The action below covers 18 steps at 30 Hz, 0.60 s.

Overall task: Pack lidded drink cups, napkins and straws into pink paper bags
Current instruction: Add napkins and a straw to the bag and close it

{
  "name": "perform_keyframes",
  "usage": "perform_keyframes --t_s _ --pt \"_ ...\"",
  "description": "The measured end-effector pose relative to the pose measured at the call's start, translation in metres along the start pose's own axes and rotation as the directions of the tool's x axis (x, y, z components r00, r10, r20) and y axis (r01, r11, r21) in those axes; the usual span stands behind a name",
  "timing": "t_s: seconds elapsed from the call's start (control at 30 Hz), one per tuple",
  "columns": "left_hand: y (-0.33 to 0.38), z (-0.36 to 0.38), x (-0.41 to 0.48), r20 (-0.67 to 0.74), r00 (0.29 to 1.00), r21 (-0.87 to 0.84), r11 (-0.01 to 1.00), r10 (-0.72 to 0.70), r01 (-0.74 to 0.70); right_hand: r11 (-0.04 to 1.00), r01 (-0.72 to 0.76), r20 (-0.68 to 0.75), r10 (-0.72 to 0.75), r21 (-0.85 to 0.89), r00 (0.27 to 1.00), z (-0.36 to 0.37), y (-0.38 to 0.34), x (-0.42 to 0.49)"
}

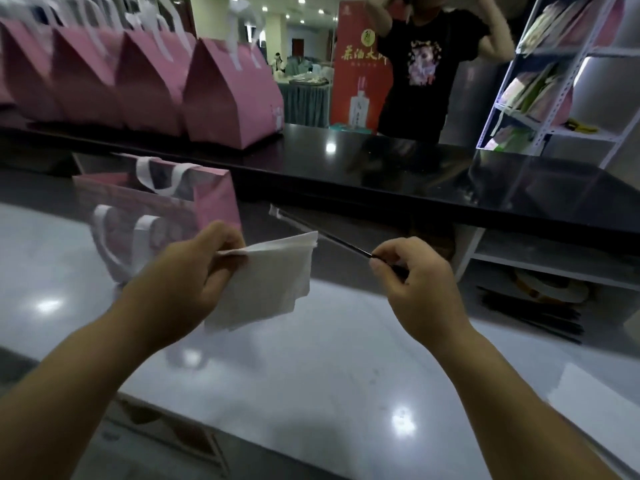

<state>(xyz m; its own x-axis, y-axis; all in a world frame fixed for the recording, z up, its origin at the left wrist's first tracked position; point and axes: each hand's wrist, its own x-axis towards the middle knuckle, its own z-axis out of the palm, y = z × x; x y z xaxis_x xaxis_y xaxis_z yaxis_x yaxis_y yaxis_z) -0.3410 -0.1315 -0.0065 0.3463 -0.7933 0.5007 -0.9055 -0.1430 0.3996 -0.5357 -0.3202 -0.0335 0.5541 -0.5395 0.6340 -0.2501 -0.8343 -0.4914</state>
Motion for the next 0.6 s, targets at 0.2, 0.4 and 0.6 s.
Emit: perform_keyframes --t_s 0.2,0.4,0.6 --pt "-0.057 -0.045 0.008 -0.095 0.995 0.045 0.999 0.014 -0.01 0.998 0.017 0.003 -0.018 0.054 1.0 0.051 -0.056 0.038" --pt "-0.115 -0.08 0.031 -0.237 0.971 0.086 0.996 0.015 0.006 0.998 0.069 -0.002 -0.069 0.015 0.998 0.101 -0.084 0.097" --pt "-0.175 -0.107 0.074 -0.344 0.939 0.102 0.995 0.014 0.023 0.978 0.157 0.16 -0.134 -0.14 0.978 0.142 -0.107 0.169"
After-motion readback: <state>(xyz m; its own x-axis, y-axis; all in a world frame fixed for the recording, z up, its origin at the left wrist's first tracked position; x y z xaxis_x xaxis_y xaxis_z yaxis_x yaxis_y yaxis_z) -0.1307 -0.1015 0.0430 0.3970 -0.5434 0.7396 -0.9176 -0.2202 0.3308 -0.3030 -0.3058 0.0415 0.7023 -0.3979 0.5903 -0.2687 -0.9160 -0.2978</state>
